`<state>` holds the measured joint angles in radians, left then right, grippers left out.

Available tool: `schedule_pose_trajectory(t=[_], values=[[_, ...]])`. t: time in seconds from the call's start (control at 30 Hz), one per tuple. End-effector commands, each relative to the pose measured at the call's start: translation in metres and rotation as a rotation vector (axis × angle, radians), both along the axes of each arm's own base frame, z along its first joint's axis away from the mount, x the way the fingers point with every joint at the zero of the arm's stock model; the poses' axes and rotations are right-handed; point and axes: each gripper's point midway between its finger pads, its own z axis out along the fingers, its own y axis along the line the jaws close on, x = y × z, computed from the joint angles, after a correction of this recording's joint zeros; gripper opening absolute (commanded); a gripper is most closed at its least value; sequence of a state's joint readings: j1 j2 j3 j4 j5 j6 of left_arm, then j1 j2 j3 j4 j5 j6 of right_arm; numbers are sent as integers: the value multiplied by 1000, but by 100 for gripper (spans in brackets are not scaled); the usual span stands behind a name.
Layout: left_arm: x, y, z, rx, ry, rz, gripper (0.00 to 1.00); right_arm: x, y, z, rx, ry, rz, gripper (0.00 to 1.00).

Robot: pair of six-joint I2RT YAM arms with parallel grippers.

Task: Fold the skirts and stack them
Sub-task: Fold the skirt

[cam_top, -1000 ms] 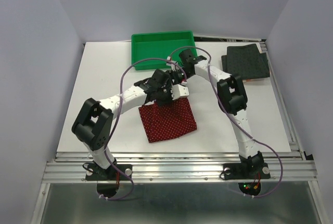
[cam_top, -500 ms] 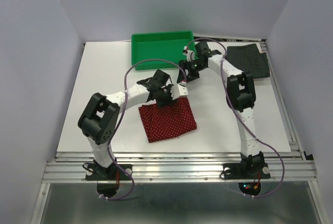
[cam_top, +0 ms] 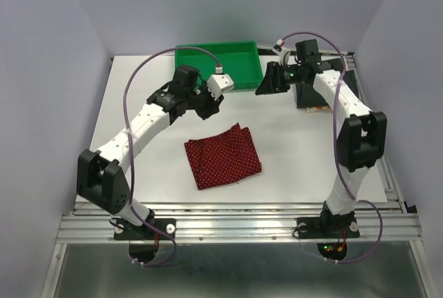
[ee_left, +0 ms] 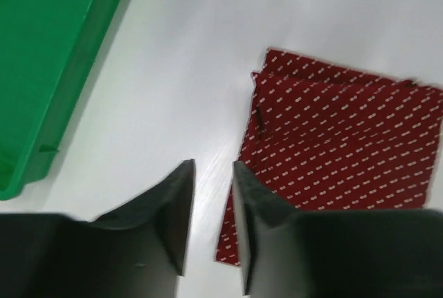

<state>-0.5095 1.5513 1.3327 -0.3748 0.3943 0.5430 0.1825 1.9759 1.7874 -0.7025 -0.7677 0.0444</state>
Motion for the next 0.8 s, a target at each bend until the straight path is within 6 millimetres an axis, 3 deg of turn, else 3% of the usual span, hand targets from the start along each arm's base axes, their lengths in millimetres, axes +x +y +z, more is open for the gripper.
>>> schedule_pose_trajectory(t=[0.0, 0.03, 0.07, 0.1, 0.13, 0.23, 0.3, 0.43, 0.57, 0.67, 0.77], values=[[-57, -24, 15, -266, 288, 9, 33, -54, 49, 46, 221, 42, 117, 56], [-64, -26, 12, -305, 336, 16, 33, -60, 60, 52, 258, 19, 144, 56], [-78, -24, -9, -316, 411, 30, 33, -77, 68, 44, 273, 64, 162, 56], [-81, -27, -8, -359, 423, 19, 33, -96, 87, 44, 300, 114, 206, 55], [-91, -24, -24, -369, 501, 54, 33, -102, 96, 42, 318, 117, 234, 55], [-90, -21, -44, -421, 604, 105, 30, -123, 116, 19, 339, 216, 283, 55], [-89, -17, -68, -435, 713, 170, 29, -121, 116, -1, 322, 247, 275, 56], [-58, 7, -101, -449, 788, 308, 25, -112, 115, -65, 239, 339, 219, 55], [-50, 25, -148, -395, 897, 426, 24, -100, 102, -118, 134, 384, 118, 54], [-42, 29, -156, -381, 910, 443, 22, -87, 89, -136, 96, 388, 64, 54], [-32, 32, -164, -347, 898, 467, 21, -76, 86, -138, 42, 336, 59, 54]])
